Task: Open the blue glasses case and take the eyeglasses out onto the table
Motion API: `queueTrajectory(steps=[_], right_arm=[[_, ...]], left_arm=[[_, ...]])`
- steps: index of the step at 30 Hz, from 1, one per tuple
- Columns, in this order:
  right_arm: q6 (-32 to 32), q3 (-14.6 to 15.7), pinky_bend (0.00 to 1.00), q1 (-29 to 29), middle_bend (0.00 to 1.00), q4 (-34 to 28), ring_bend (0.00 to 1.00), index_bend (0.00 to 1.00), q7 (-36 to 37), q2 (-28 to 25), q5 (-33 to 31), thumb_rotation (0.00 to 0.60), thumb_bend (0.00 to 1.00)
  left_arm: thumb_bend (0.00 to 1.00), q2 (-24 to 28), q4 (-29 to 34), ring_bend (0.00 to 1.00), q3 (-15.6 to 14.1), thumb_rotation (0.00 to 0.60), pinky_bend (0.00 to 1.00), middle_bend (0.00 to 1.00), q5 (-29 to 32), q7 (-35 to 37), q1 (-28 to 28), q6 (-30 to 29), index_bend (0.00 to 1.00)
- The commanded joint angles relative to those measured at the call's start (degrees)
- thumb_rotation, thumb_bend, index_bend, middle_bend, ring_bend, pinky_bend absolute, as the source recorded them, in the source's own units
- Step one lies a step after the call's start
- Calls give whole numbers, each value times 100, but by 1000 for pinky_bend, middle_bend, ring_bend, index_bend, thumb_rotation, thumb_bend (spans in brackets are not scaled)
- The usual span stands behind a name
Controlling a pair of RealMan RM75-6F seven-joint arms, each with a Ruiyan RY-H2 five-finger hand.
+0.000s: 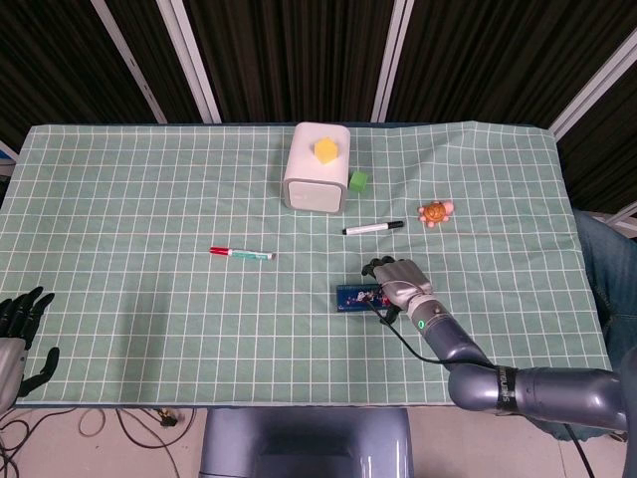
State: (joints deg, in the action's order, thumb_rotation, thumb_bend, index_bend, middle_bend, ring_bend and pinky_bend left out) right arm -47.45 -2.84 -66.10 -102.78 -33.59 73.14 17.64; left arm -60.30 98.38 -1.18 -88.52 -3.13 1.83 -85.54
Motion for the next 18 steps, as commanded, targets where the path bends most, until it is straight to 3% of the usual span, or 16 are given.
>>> queueTrajectory(steps=[1, 18], right_arm=[[-284, -48, 230, -95, 181, 151, 129, 207, -37, 356, -154, 600, 194], [-208, -142, 230, -506, 299, 580, 138, 207, -399, 838, -932, 600, 194]], left_arm=[[446, 6, 11, 0, 9, 600, 0, 0, 17, 13, 2, 2, 28], [446, 35, 42, 0, 19, 600, 0, 0, 102, 36, 22, 79, 28]])
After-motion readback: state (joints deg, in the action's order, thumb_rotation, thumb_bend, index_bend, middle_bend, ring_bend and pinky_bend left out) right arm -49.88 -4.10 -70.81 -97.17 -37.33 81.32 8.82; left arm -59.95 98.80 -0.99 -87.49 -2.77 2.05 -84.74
